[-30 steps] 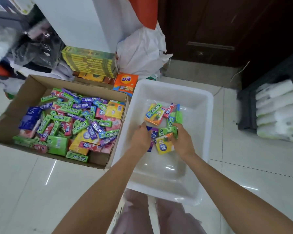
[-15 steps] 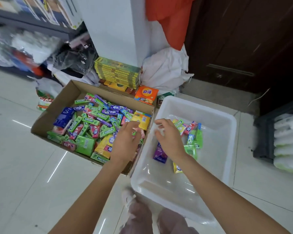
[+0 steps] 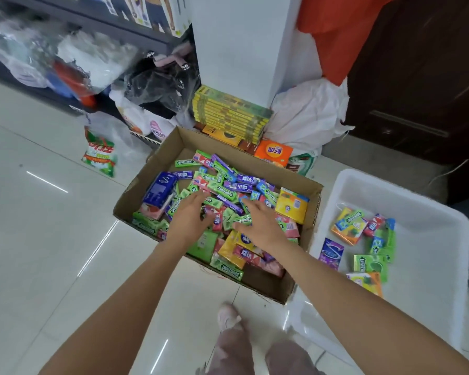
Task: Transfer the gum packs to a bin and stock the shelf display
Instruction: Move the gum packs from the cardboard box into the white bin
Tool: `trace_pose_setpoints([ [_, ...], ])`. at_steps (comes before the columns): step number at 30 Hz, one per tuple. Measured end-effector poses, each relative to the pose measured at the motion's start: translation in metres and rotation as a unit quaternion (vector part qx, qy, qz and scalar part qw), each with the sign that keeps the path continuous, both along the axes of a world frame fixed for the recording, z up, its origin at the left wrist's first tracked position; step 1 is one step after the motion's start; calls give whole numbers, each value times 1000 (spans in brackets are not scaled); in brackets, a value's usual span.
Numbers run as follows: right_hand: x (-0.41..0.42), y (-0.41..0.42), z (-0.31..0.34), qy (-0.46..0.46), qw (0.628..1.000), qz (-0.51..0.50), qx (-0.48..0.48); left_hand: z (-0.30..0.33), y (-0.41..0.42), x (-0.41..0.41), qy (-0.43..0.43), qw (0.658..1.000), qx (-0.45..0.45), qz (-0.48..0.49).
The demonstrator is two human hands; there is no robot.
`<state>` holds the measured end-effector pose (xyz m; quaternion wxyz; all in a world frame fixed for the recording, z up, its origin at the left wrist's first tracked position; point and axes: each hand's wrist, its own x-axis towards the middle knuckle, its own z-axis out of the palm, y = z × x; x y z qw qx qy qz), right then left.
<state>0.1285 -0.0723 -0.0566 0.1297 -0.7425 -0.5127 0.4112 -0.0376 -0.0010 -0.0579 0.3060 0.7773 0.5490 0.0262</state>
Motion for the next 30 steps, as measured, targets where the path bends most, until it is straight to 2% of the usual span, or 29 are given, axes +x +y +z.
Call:
trace_pose_setpoints([
  [3, -6, 8, -10, -22, 1000, -4, -11, -11, 15, -3, 52, 997, -23, -59],
  [6, -11, 17, -13, -57, 998, -14, -13, -22, 27, -5, 60, 994, -31, -81],
  [10, -8, 27, -10, -111, 993, -7, -31, -24, 37, -6, 97, 990, 32, -101],
  [13, -2, 31, -8, -83, 996, 7, -36, -23, 45, -7, 127, 980, 83, -132],
  [15, 2, 30, -7, -70, 997, -4, -27, -24, 51, -4, 133, 975, 81, -156],
  [18, 3, 29, -2, -45, 997, -70, 9, -25, 58, 1, 153, 964, 71, -204],
  [21, 5, 32, 3, -15, 990, -135, 43, -25, 62, 2, 142, 965, 79, -204],
  [25, 8, 37, 6, 27, 975, -216, 53, -22, 64, 7, 131, 961, 119, -213],
  [30, 9, 36, 2, 66, 961, -262, 51, -23, 61, 11, 102, 962, 141, -209],
])
